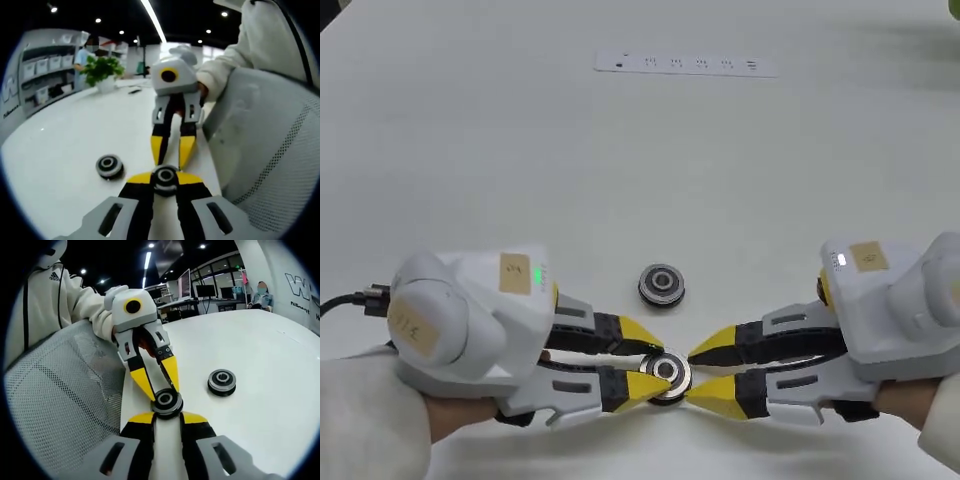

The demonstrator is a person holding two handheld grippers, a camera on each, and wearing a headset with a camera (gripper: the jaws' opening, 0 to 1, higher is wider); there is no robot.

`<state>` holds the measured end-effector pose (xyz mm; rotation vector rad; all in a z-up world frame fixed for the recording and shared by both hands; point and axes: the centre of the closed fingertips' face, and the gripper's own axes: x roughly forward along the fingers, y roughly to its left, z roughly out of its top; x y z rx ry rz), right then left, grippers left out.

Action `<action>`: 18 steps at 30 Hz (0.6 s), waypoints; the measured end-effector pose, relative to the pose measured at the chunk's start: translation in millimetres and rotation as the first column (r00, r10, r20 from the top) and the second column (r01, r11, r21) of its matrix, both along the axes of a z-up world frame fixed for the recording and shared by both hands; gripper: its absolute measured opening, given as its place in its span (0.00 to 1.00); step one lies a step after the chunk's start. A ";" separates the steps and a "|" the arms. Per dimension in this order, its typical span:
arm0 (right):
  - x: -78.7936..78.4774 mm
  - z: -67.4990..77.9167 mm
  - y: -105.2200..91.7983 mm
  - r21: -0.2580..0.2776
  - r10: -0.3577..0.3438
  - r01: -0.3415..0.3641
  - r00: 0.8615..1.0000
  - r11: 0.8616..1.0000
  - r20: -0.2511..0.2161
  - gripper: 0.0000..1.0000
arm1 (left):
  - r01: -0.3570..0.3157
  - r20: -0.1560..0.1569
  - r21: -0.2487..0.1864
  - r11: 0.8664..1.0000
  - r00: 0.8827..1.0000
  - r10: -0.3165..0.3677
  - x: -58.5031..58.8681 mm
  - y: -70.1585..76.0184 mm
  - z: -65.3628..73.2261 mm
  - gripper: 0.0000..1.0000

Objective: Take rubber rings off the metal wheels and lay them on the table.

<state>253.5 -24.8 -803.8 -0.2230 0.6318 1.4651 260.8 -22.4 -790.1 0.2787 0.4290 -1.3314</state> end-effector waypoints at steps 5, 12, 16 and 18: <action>-0.3 -1.7 0.3 -0.008 0.008 -0.008 1.000 1.000 0.007 0.14 | 0.022 0.038 0.015 1.000 0.999 -0.023 -1.0 -1.5 -1.1 0.16; -1.0 -3.3 0.0 -0.016 0.011 -0.011 1.000 1.000 0.012 0.12 | 0.032 0.044 0.018 0.999 0.999 -0.033 -1.8 -2.0 -1.2 0.14; -0.4 -3.9 -1.2 -0.022 0.016 -0.016 1.000 1.000 0.024 0.07 | 0.034 0.053 0.018 0.999 0.998 -0.035 -1.9 -1.7 -1.8 0.14; -0.1 -4.0 -1.3 -0.023 0.015 -0.014 1.000 1.000 0.026 0.06 | 0.032 0.053 0.015 0.999 0.998 -0.032 -2.0 -1.6 -1.8 0.14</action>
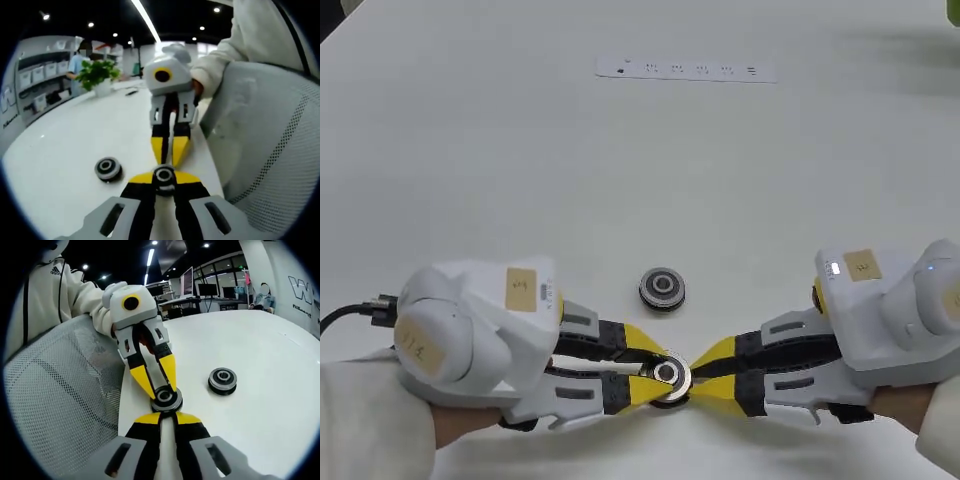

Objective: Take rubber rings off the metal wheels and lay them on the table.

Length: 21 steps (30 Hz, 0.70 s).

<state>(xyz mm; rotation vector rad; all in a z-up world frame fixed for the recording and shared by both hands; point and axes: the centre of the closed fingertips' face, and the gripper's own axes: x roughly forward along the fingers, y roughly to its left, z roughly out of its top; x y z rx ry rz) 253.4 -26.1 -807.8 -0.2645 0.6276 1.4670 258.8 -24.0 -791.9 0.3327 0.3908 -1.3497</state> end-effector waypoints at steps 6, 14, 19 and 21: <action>1.1 -1.3 -1.0 -0.006 -0.025 0.025 1.000 1.000 -0.017 0.02 | -0.005 -0.001 -0.006 1.000 1.000 0.005 -0.4 0.3 0.1 0.14; 4.3 -2.0 -1.9 -0.021 -0.077 0.076 0.996 0.997 -0.043 0.00 | -0.003 0.008 -0.011 1.000 1.000 0.003 -1.5 0.6 0.4 0.14; 5.8 -1.5 -3.9 -0.013 -0.147 0.147 0.977 0.989 -0.153 0.00 | -0.003 0.013 -0.008 1.000 1.000 0.003 -2.2 0.6 0.4 0.14; 7.3 -1.9 -5.2 -0.010 -0.157 0.157 0.974 0.988 -0.166 0.00 | -0.002 0.015 -0.007 1.000 1.000 0.002 -2.5 0.7 0.3 0.14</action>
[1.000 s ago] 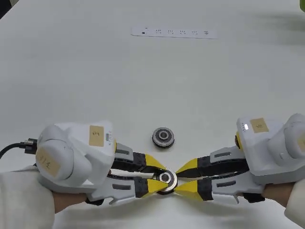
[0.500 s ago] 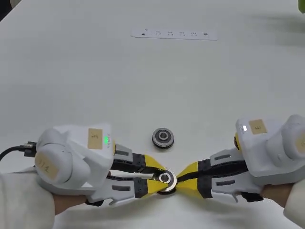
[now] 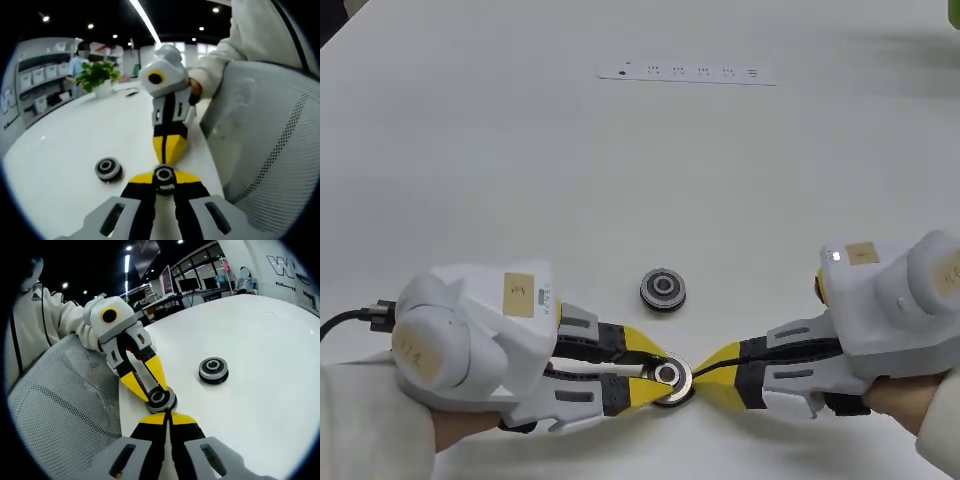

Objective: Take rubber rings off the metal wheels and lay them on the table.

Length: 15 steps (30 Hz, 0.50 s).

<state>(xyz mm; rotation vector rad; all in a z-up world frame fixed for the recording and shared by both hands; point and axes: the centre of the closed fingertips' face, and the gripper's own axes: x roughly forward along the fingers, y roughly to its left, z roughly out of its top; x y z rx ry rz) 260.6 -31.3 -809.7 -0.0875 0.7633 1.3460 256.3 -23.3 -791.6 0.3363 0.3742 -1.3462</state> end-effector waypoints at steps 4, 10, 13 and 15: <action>-0.2 0.9 -0.6 0.007 -0.021 0.021 0.999 1.000 -0.026 0.00 | 0.001 0.002 0.001 1.000 1.000 -0.001 -0.3 0.0 0.0 0.14; 1.0 3.1 -2.8 0.024 -0.054 0.056 0.996 0.998 -0.067 0.00 | 0.002 0.009 0.003 1.000 1.000 -0.002 -0.5 -0.1 0.0 0.14; 1.1 3.2 -2.1 0.027 -0.061 0.064 0.995 0.998 -0.074 0.00 | 0.002 0.011 0.003 1.000 1.000 -0.002 -0.4 -0.2 0.0 0.14; 1.4 3.6 -1.6 0.027 -0.066 0.068 0.995 0.997 -0.073 0.00 | 0.001 0.011 0.004 1.000 1.000 -0.001 -0.2 -0.1 0.1 0.14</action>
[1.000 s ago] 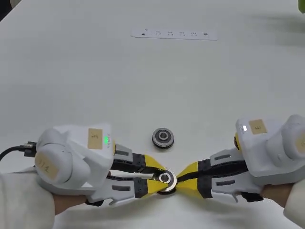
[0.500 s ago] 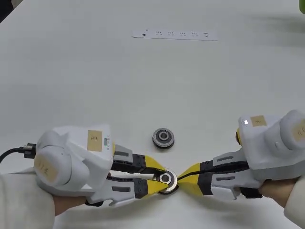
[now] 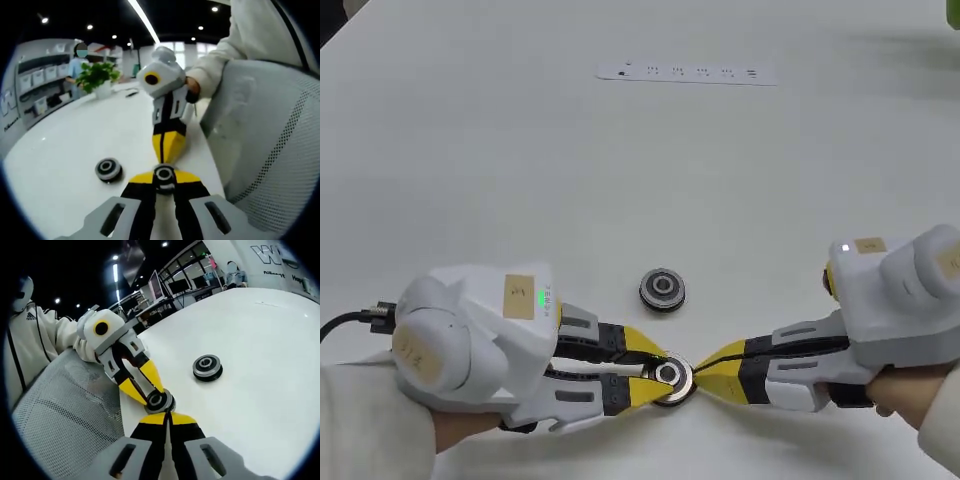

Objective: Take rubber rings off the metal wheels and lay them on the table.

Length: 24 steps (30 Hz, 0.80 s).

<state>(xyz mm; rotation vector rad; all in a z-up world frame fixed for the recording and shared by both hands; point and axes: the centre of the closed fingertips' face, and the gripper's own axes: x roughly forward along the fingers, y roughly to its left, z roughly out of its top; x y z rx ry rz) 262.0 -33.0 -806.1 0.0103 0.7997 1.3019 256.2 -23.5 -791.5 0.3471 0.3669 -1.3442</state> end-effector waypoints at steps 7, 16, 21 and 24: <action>0.7 -2.7 0.7 -0.041 0.041 -0.037 0.995 0.998 0.089 0.00 | -0.003 0.000 -0.001 1.000 1.000 0.003 0.6 0.1 0.0 0.14; 4.8 -5.0 0.8 -0.094 0.092 -0.075 0.976 0.993 0.199 0.00 | -0.007 -0.002 -0.002 1.000 1.000 0.007 1.1 0.5 0.0 0.13; 4.7 -4.4 0.9 -0.084 0.078 -0.065 0.983 0.994 0.168 0.00 | -0.007 -0.001 -0.002 1.000 1.000 0.007 1.3 0.6 0.1 0.13; 6.0 -3.8 0.0 -0.063 0.049 -0.041 0.991 0.997 0.128 0.00 | -0.007 0.000 -0.002 1.000 1.000 0.007 1.5 0.7 0.2 0.13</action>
